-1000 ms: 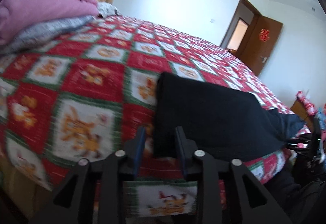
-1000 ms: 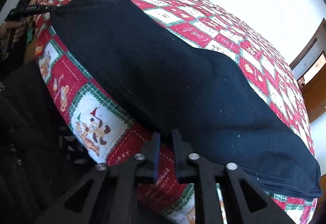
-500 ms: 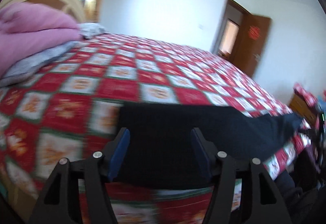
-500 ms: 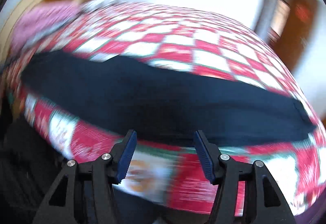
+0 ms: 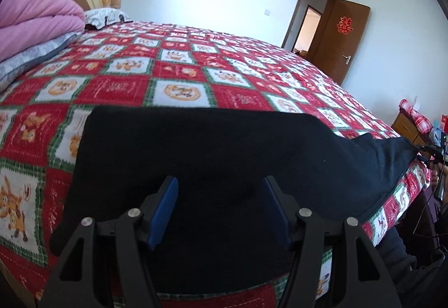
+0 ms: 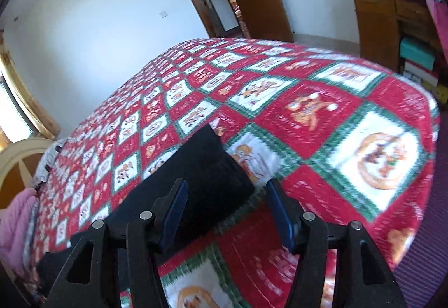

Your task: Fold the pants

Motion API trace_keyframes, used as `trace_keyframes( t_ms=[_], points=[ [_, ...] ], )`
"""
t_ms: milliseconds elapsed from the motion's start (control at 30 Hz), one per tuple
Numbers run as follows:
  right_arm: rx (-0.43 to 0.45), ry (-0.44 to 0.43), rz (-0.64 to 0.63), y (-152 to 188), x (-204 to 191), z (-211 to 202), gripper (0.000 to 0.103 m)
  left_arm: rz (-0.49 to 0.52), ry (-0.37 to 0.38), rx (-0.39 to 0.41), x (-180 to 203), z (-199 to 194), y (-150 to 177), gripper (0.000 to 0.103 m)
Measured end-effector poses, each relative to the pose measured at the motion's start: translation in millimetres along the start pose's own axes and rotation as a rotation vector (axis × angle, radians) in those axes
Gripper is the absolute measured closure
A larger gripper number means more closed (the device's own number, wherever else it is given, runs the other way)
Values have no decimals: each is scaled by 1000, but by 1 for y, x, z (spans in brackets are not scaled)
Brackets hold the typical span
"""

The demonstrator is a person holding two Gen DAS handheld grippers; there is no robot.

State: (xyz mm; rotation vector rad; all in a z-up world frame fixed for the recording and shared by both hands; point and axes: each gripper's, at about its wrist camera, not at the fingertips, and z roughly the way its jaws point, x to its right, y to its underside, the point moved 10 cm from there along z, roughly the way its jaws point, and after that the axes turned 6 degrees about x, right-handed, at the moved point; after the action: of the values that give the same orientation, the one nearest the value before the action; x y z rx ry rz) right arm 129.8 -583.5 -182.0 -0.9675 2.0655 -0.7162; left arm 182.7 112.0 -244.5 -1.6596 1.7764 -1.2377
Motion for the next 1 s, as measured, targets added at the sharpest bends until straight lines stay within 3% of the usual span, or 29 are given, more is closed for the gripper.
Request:
trace_keyframes(
  t_ms=[67, 100, 233, 433, 500, 567, 633, 733, 867, 933, 1000],
  points=[
    [-9, 1, -2, -1, 0, 8, 75, -2, 0, 1, -1, -1, 2, 38],
    [-10, 8, -8, -2, 4, 8, 82, 2, 1, 2, 0, -1, 3, 38],
    [12, 20, -27, -2, 6, -2, 88, 4, 4, 3, 0, -1, 3, 38],
    [19, 60, -70, 3, 19, 2, 88, 12, 6, 14, -1, 0, 5, 38],
    [28, 64, -85, 2, 18, 2, 82, 5, 7, 10, -2, -1, 4, 38],
    [27, 83, -80, -1, 20, -1, 63, -2, -1, 12, -1, -4, 1, 38],
    [59, 132, -70, -9, 26, -13, 53, 17, -6, 32, 5, -7, -6, 38],
    [148, 180, -103, -25, 17, -38, 53, 63, -3, 59, 19, -8, -16, 37],
    [146, 40, -174, -22, -51, -43, 53, 114, 30, 72, 51, 8, -27, 29],
    [55, -106, -220, -1, -110, -27, 53, 111, 59, 67, 63, 17, -29, 29],
    [-89, -287, -226, 33, -174, -5, 53, 105, 95, 63, 77, 30, -31, 29]
  ],
)
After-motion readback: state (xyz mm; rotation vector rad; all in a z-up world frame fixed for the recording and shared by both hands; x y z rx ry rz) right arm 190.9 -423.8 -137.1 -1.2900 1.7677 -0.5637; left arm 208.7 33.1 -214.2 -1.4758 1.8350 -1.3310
